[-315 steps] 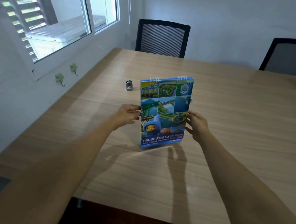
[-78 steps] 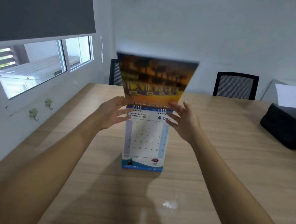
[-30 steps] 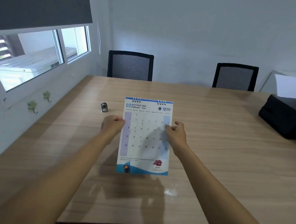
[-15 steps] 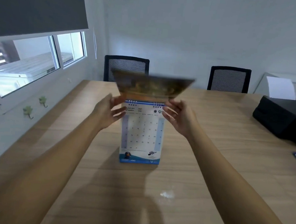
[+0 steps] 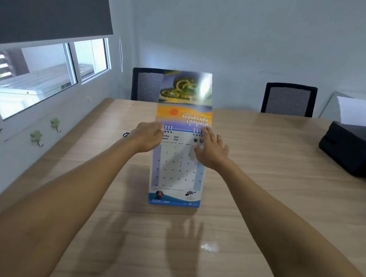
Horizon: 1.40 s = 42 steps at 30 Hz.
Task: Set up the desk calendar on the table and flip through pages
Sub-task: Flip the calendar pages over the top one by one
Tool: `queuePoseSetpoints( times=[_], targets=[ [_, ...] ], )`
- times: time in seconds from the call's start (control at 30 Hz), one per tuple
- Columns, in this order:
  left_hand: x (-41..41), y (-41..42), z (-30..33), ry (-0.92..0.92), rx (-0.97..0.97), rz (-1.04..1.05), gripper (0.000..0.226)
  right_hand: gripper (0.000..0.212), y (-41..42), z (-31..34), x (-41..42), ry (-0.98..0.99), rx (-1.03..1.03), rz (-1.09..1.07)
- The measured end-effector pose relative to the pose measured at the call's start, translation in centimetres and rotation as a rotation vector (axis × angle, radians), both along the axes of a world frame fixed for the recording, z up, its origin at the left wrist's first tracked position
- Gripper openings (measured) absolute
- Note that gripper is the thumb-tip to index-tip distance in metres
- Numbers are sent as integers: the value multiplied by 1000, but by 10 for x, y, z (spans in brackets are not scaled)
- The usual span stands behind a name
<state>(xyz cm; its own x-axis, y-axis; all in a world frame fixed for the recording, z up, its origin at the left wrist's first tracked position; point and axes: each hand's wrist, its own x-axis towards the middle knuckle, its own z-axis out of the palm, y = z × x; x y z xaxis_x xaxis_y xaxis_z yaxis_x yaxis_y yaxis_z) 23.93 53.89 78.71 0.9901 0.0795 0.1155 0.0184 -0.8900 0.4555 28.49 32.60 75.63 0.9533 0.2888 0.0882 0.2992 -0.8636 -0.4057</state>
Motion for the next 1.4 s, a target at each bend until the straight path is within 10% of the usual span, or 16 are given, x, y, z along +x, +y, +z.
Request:
queuePoseSetpoints(
  times=[0.27, 0.53, 1.13, 1.4],
  targets=[
    [-8, 2, -27, -109, -334, 178, 51, 77, -8, -14, -10, 23, 451, 0],
    [-26, -14, -65, 93, -787, 326, 43, 53, -8, -42, -34, 484, 891, -121],
    [-48, -14, -43, -73, -549, 486, 14, 7, -22, -28, -42, 286, 868, -324],
    [-53, -24, -31, -58, -495, 462, 18, 35, -20, -23, -52, 279, 825, -266]
  ],
)
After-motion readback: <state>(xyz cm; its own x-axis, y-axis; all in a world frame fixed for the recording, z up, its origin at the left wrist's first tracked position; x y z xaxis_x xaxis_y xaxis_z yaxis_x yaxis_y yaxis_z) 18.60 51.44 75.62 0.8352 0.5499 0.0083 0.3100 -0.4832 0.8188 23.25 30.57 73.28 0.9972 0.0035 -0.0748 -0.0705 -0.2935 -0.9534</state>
